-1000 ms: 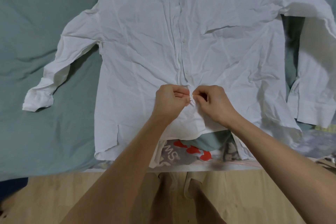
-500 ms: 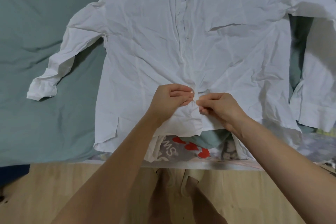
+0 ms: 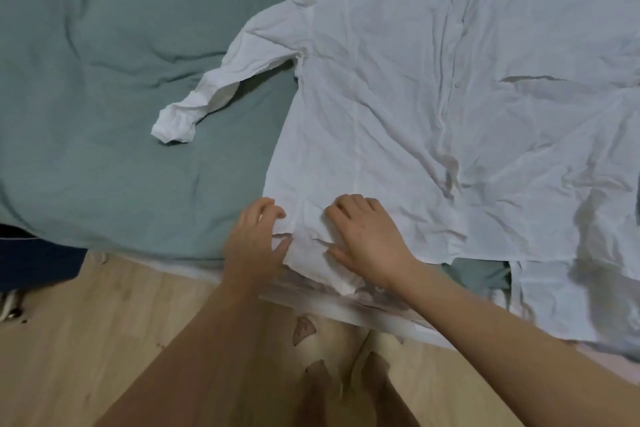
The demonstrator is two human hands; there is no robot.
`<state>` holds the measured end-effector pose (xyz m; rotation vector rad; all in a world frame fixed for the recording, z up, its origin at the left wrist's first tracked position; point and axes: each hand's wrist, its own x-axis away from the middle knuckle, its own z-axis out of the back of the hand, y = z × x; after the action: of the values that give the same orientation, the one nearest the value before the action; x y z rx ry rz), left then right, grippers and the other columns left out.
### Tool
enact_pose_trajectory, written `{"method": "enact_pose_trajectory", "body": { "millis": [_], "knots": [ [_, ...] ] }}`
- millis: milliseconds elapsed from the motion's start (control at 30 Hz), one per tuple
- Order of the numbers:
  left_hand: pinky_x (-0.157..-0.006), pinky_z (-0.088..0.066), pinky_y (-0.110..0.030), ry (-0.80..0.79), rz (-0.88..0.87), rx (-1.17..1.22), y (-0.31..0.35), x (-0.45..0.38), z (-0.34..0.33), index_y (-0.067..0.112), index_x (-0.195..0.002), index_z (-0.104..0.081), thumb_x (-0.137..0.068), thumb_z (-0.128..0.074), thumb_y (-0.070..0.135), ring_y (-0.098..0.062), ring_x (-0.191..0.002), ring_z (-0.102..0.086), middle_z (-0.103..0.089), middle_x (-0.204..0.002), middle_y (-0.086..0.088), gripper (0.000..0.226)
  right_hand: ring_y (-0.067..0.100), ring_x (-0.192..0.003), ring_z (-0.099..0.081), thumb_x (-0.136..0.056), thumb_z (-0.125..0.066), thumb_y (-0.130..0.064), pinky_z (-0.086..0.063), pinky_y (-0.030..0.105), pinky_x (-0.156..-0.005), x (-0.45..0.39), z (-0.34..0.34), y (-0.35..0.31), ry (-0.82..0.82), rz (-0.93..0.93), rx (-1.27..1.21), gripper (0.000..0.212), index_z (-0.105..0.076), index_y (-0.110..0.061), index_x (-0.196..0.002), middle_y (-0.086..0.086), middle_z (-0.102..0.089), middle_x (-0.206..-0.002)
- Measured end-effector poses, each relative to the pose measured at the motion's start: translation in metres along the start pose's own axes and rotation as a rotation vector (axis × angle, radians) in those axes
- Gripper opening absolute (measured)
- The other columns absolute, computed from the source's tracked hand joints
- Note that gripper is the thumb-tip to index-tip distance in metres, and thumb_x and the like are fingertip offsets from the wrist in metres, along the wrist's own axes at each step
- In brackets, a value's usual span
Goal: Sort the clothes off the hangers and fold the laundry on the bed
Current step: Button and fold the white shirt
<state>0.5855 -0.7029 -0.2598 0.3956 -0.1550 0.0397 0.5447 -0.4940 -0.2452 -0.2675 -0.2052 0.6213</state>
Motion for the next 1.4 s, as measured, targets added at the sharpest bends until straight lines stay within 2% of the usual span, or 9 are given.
{"method": "enact_pose_trajectory", "body": {
  "millis": [200,367,500,600,767,900,1033,1233,1400],
  "knots": [
    [-0.061,-0.05,-0.034,0.154,-0.305,-0.01,0.006,-0.024,0.01,0.025,-0.106,-0.052,-0.086,-0.056,0.02,-0.023,-0.079,-0.064,-0.064,-0.093,0.0,0.021,0.03,-0.063,-0.052,-0.07,-0.046,-0.001,-0.036,0.032,-0.053,-0.015,-0.007,-0.019,0.173,-0.151,-0.156,0.013,-0.055,-0.008,-0.078,0.008,-0.054,-0.072],
    [-0.061,-0.037,-0.006,0.281,0.227,0.652,-0.013,-0.019,0.039,0.013,-0.101,-0.067,-0.092,-0.051,0.001,0.005,-0.062,-0.053,-0.063,-0.086,0.005,0.022,0.011,-0.08,-0.053,-0.088,-0.061,-0.002,-0.042,0.021,-0.073,0.012,0.019,-0.038,0.317,-0.265,-0.487,0.011,-0.06,-0.008,-0.097,0.001,-0.059,-0.09],
    [-0.069,-0.046,-0.013,0.109,0.487,0.899,-0.025,-0.024,0.039,0.015,-0.098,-0.067,-0.092,-0.051,0.001,-0.01,-0.081,-0.06,-0.067,-0.091,0.002,0.022,0.015,-0.079,-0.052,-0.09,-0.063,-0.015,-0.044,0.032,-0.07,0.055,0.012,-0.048,0.369,-0.539,-0.413,0.007,-0.056,-0.014,-0.089,-0.002,-0.056,-0.085],
    [-0.07,-0.05,-0.016,0.014,0.593,0.887,-0.021,-0.03,0.033,0.013,-0.094,-0.069,-0.091,-0.046,0.001,-0.017,-0.086,-0.063,-0.07,-0.094,-0.005,0.026,0.015,-0.075,-0.059,-0.09,-0.063,-0.022,-0.045,0.033,-0.065,0.075,-0.005,-0.066,0.267,-0.853,-0.588,0.012,-0.056,-0.014,-0.085,-0.003,-0.061,-0.078],
    [-0.075,-0.04,-0.031,0.11,0.599,0.715,-0.008,-0.036,0.029,0.004,-0.093,-0.065,-0.097,-0.045,0.027,-0.027,-0.088,-0.057,-0.067,-0.097,-0.01,0.031,0.018,-0.074,-0.057,-0.092,-0.06,-0.022,-0.051,0.028,-0.065,0.056,-0.036,-0.076,0.486,-1.471,-1.248,0.021,-0.054,-0.004,-0.1,0.008,-0.06,-0.086],
    [-0.078,-0.041,-0.024,0.087,0.535,0.585,0.007,-0.044,0.033,0.018,-0.097,-0.07,-0.085,-0.063,0.051,-0.016,-0.088,-0.059,-0.067,-0.095,0.006,0.035,0.015,-0.056,-0.048,-0.096,-0.053,-0.014,-0.042,0.02,-0.044,0.031,-0.03,-0.066,0.619,-1.564,-1.408,0.018,-0.055,-0.008,-0.079,0.007,-0.054,-0.071],
    [-0.073,-0.044,-0.025,0.05,0.525,0.561,0.014,-0.051,0.03,0.011,-0.087,-0.07,-0.086,-0.068,0.027,-0.025,-0.083,-0.06,-0.066,-0.081,-0.006,0.017,0.014,-0.047,-0.047,-0.091,-0.059,-0.005,-0.04,0.023,-0.051,0.028,-0.015,-0.058,0.597,-1.539,-1.63,0.029,-0.05,-0.012,-0.063,0.005,-0.051,-0.06],
    [-0.07,-0.041,-0.03,0.152,0.653,1.096,0.006,-0.04,0.045,0.014,-0.068,-0.057,-0.09,-0.064,0.014,-0.02,-0.075,-0.051,-0.055,-0.068,-0.004,0.023,0.014,-0.055,-0.037,-0.091,-0.058,-0.015,-0.03,0.025,-0.054,0.079,0.009,-0.041,0.944,-1.637,-1.293,0.037,-0.04,-0.018,-0.059,0.003,-0.041,-0.059],
    [-0.064,-0.035,-0.024,-0.041,0.669,0.664,0.001,-0.011,0.04,-0.005,-0.099,-0.066,-0.089,-0.063,0.012,-0.021,-0.084,-0.057,-0.062,-0.089,-0.012,0.02,0.017,-0.042,-0.037,-0.096,-0.046,-0.013,-0.032,0.02,-0.042,0.12,0.013,-0.035,0.782,-1.765,-1.222,0.032,-0.038,-0.014,-0.065,0.009,-0.04,-0.056]
  ]
}}
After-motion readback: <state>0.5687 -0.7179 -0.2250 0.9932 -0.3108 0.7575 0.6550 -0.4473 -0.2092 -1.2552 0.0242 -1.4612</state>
